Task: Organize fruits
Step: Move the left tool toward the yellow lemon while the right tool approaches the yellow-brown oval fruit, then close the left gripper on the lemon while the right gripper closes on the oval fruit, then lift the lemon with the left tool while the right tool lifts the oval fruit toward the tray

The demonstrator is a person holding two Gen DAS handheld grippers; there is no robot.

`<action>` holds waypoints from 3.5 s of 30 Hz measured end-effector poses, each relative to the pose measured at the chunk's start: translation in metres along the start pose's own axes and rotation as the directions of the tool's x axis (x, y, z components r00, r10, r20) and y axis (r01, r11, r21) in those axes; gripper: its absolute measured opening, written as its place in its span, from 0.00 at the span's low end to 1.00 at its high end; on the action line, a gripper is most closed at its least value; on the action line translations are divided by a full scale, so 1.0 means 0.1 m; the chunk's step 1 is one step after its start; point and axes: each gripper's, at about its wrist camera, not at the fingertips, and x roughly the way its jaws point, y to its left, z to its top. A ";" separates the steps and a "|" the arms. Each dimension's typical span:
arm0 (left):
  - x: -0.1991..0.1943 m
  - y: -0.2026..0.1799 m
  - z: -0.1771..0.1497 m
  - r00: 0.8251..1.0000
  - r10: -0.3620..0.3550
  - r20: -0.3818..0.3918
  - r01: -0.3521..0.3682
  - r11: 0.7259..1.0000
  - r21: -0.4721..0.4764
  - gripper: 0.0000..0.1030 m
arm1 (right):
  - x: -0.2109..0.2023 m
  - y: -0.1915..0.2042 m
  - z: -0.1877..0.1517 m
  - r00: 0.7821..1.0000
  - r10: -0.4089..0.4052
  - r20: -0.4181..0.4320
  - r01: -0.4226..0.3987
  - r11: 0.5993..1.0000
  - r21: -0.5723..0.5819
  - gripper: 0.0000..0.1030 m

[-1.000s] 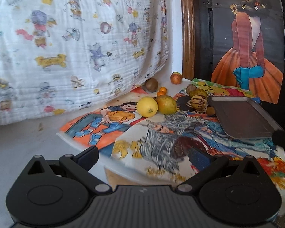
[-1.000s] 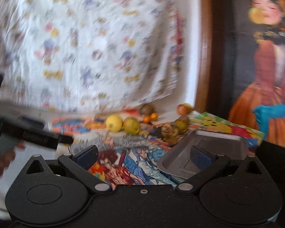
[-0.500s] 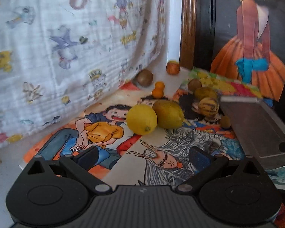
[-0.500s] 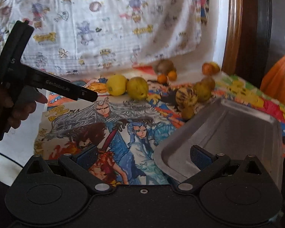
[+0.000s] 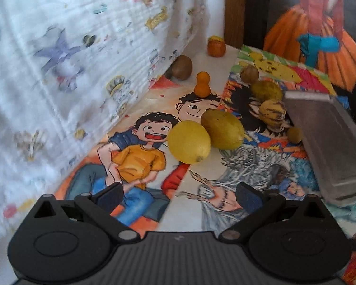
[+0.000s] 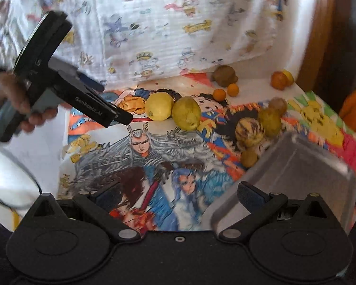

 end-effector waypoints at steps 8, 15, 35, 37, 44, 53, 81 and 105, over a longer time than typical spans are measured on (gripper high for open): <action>0.20 0.01 0.16 0.999 -0.028 0.037 0.018 0.966 0.258 1.00 | 0.40 -0.24 0.23 0.999 -0.011 -0.048 0.002 0.984 -0.180 0.99; 0.33 -0.03 0.23 0.996 -0.081 0.043 0.058 0.919 0.390 1.00 | 0.67 -0.31 0.29 0.994 -0.017 -0.103 -0.017 0.950 -0.313 0.99; 0.66 -0.06 0.33 0.990 -0.144 -0.002 0.129 0.877 0.463 1.00 | 1.14 -0.66 0.41 0.977 -0.058 -0.207 -0.001 0.961 -0.276 0.83; 0.69 -0.06 0.34 0.988 -0.156 -0.007 0.142 0.875 0.462 1.00 | 1.16 -0.69 0.43 0.977 -0.055 -0.207 -0.001 0.965 -0.264 0.80; 0.75 -0.08 0.37 0.983 -0.182 -0.030 0.176 0.876 0.449 0.99 | 1.16 -0.64 0.51 0.985 -0.005 -0.175 -0.040 0.967 -0.251 0.79; 0.78 -0.07 0.38 0.982 -0.183 -0.039 0.180 0.867 0.465 0.97 | 1.34 -0.41 0.66 0.984 0.067 -0.163 -0.130 0.901 -0.414 0.75; 0.85 0.02 0.47 0.959 -0.266 -0.092 0.273 0.795 0.542 0.65 | 1.83 -0.17 1.22 0.943 0.193 -0.273 -0.334 0.590 -0.735 0.74; 0.84 0.06 0.42 0.952 -0.294 -0.084 0.290 0.784 0.550 0.64 | 1.75 -0.42 1.13 0.915 0.231 -0.330 -0.388 0.724 -0.570 0.60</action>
